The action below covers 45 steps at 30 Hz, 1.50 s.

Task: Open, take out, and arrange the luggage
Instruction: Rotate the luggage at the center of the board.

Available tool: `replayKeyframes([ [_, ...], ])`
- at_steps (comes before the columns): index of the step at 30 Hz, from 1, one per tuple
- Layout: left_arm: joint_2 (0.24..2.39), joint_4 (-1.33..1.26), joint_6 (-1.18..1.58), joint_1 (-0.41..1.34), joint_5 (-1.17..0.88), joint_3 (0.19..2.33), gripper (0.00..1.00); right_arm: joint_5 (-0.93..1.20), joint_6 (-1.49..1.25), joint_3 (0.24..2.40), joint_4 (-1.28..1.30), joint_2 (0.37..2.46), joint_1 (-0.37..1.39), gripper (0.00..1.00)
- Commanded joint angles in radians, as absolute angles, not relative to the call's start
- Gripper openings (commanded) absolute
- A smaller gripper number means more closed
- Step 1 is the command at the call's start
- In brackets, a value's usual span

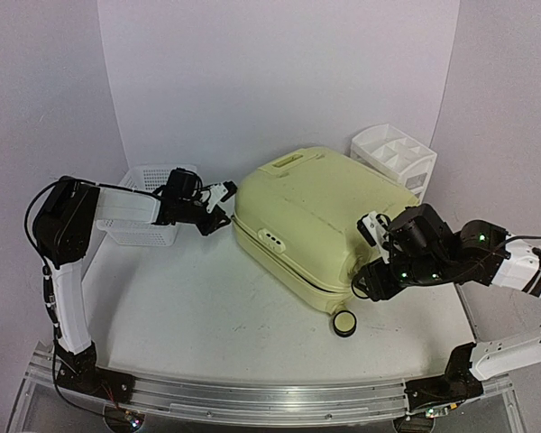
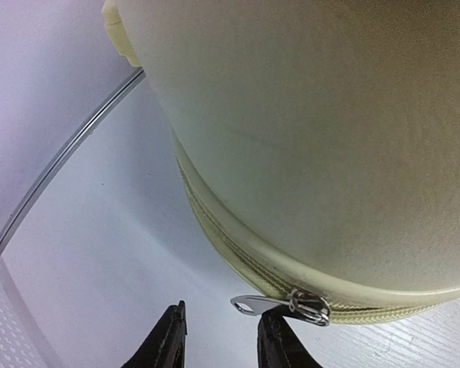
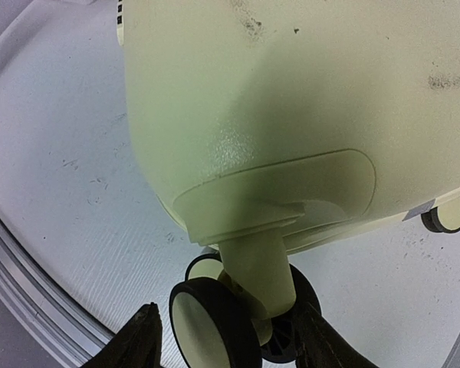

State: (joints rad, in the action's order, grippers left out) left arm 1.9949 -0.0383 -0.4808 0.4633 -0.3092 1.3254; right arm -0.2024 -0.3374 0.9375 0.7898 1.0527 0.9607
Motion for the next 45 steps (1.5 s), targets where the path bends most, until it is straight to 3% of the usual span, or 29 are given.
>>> replayKeyframes([
  [1,1.967,-0.085,-0.563,0.521,-0.273,1.322,0.31,-0.264,-0.34,0.942,0.805,1.029,0.953,0.58],
  [12,1.956,-0.281,-0.779,0.551,-0.195,1.162,0.38,-0.264,-0.347,0.944,0.807,1.02,0.953,0.58],
  [27,1.994,-0.324,-0.776,0.552,-0.231,1.189,0.39,-0.265,-0.345,0.958,0.811,1.021,0.953,0.58],
  [31,2.006,-0.348,-0.753,0.552,-0.205,1.205,0.3,-0.267,-0.344,0.962,0.813,1.017,0.953,0.58],
  [33,2.007,-0.352,-0.741,0.552,-0.173,1.214,0.16,-0.268,-0.344,0.961,0.814,1.016,0.954,0.58],
  [37,1.993,-0.354,-0.735,0.552,-0.114,1.216,0.0,-0.271,-0.344,0.96,0.815,1.016,0.953,0.59],
  [45,1.935,-0.352,-0.697,0.552,-0.102,1.176,0.0,-0.274,-0.351,0.953,0.82,1.023,0.953,0.59],
])
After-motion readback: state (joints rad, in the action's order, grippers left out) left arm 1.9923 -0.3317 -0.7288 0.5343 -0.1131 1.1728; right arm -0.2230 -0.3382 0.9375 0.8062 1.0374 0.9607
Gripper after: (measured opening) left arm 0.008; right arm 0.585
